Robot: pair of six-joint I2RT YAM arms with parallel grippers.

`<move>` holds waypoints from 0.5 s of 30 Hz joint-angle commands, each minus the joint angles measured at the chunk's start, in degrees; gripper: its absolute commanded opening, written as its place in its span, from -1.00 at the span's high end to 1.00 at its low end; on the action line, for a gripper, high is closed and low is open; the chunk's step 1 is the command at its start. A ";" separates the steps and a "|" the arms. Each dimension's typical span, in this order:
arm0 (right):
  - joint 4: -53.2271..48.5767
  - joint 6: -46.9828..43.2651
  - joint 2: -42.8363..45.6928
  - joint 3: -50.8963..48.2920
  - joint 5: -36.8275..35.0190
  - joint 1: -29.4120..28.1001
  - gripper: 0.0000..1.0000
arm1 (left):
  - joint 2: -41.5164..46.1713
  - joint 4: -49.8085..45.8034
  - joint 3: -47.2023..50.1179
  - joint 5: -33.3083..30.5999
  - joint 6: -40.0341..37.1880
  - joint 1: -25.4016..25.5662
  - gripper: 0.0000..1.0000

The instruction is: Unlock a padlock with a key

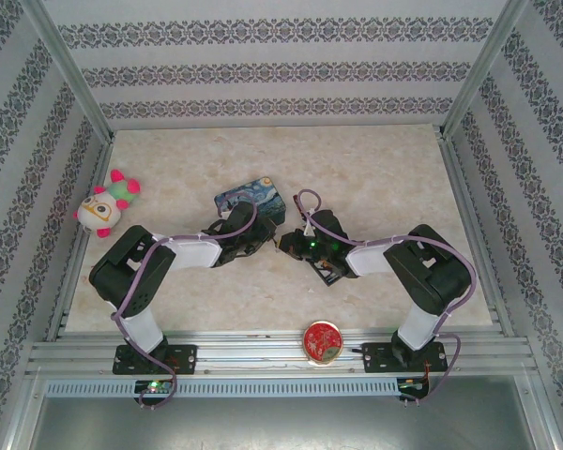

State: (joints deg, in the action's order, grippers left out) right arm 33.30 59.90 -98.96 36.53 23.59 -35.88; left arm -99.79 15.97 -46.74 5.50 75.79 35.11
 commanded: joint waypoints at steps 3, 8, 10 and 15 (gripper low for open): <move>15.13 2.39 0.17 0.44 -3.24 -0.23 1.00 | -0.54 2.01 0.33 7.40 1.90 2.50 0.84; 15.20 4.71 0.04 -0.91 -3.54 1.33 1.00 | 0.10 2.38 1.41 6.99 2.26 2.50 0.86; 15.38 5.80 -0.10 -1.66 -3.64 1.75 1.00 | 0.42 2.63 1.75 6.73 2.35 2.50 0.86; 15.57 6.54 -0.02 -2.84 -3.21 1.70 1.00 | 0.98 2.97 2.35 6.07 2.76 2.50 0.87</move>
State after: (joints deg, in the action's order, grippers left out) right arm 39.79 64.53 -99.07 33.10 22.94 -34.96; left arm -99.81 18.09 -45.67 5.85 77.03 35.18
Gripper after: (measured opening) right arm 0.050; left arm 0.314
